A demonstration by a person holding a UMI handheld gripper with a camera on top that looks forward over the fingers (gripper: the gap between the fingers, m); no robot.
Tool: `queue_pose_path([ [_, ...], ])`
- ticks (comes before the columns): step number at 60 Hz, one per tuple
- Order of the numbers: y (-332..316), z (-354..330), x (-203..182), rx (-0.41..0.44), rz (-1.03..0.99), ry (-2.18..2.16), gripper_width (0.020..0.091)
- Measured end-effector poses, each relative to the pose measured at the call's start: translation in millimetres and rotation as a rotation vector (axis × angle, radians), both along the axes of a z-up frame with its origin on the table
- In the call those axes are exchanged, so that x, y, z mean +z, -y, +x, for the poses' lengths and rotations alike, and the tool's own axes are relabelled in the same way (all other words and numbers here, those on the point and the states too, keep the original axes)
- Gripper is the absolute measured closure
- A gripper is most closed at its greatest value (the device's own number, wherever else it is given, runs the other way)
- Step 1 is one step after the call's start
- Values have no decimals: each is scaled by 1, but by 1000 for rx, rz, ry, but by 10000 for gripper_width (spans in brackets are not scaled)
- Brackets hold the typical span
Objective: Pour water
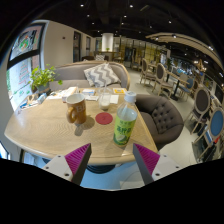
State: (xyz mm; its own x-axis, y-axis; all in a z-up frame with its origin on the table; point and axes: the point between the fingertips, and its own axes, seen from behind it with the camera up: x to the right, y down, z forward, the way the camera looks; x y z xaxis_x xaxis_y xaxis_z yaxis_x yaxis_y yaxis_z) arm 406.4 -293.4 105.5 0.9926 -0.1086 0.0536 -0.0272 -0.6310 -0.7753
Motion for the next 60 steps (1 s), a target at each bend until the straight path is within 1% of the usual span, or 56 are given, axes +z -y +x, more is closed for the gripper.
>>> queue_pose_path([
  [9,-41,37,-15,19,56,-3,250],
  [18,-85,50,-27,33,107,-37,253],
  [21,-96,53,-34,36,113,-46,264],
  [28,-115,54,-50,38,126,-67,332],
  [31,-119,57,-53,41,131,-67,383],
  [34,-127,53,-52,42,151,-70,471],
  [36,-129,55,-50,36,163,-69,572],
  [39,-130,58,-50,29,167,-66,579],
  [44,-131,57,-50,16,171,-64,618],
  [48,-131,60,-50,11,170,-60,667],
  [49,-131,60,-50,11,168,-59,669],
  [50,-131,60,-50,11,165,-57,691],
  [54,-131,65,-45,-3,160,-21,693],
  [55,-131,65,-43,-2,161,-8,712],
  [60,-136,65,-32,-9,166,43,713],
])
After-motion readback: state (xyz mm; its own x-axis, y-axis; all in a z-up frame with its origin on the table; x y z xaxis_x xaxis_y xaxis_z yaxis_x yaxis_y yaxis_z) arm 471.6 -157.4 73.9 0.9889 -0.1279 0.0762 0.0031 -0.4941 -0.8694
